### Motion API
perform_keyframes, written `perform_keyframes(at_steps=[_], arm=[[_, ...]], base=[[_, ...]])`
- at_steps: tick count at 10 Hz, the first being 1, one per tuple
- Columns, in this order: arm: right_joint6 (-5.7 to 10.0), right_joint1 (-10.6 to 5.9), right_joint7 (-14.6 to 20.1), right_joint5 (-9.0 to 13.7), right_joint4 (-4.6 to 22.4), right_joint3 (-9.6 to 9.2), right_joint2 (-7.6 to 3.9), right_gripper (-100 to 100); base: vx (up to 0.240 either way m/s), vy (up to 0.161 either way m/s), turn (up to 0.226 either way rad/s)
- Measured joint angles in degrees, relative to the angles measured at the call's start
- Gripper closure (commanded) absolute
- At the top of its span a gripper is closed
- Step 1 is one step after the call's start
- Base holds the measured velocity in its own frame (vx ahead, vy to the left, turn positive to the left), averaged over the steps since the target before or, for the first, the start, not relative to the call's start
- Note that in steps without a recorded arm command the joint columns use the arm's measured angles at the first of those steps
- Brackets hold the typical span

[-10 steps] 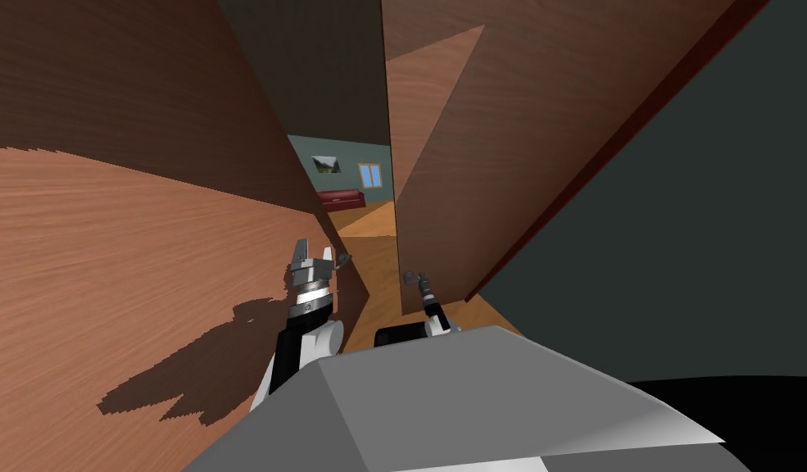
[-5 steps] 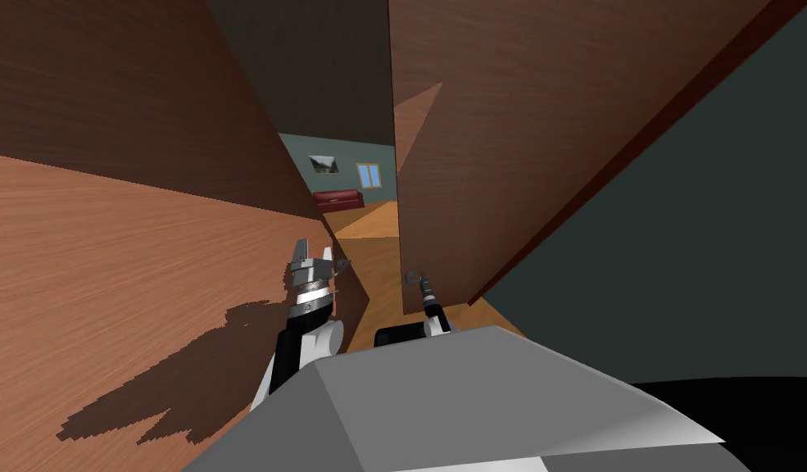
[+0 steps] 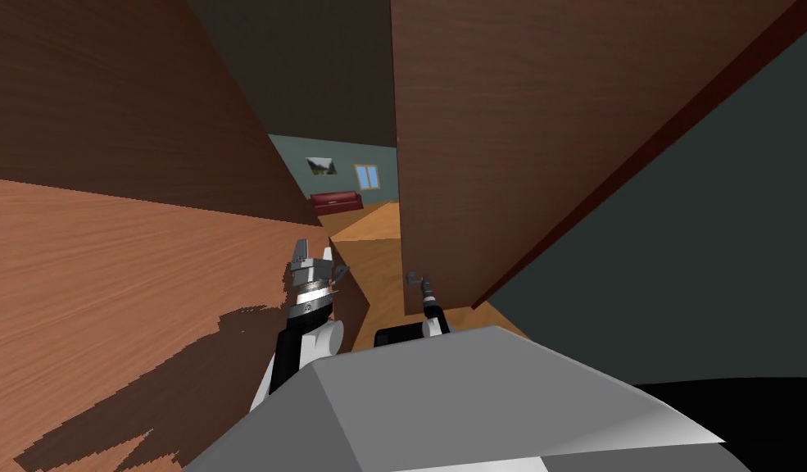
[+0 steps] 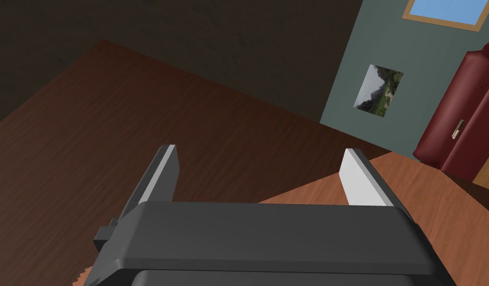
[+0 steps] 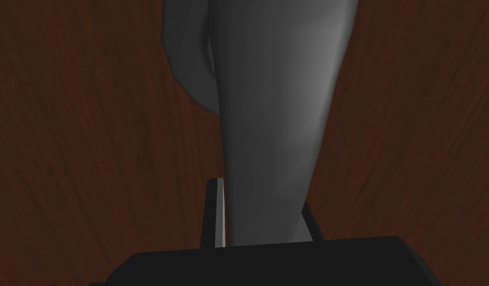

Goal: Push the door open

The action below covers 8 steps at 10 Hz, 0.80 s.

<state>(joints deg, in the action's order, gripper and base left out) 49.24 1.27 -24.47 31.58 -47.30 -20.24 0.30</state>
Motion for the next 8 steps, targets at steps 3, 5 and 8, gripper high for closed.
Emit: perform_keyframes(at_steps=[3,5,8], arm=[[0.85,0.52,-3.1,3.9,-0.3,-0.04,0.86,100],[1.74,0.66,-4.6,5.8,-0.6,-0.04,1.60,100],[2.05,1.61,-5.8,7.4,-1.4,-0.29,0.26,100]], base=[[0.197,0.069,-0.029],[0.115,0.049,-0.011],[0.204,-0.033,-0.009]])
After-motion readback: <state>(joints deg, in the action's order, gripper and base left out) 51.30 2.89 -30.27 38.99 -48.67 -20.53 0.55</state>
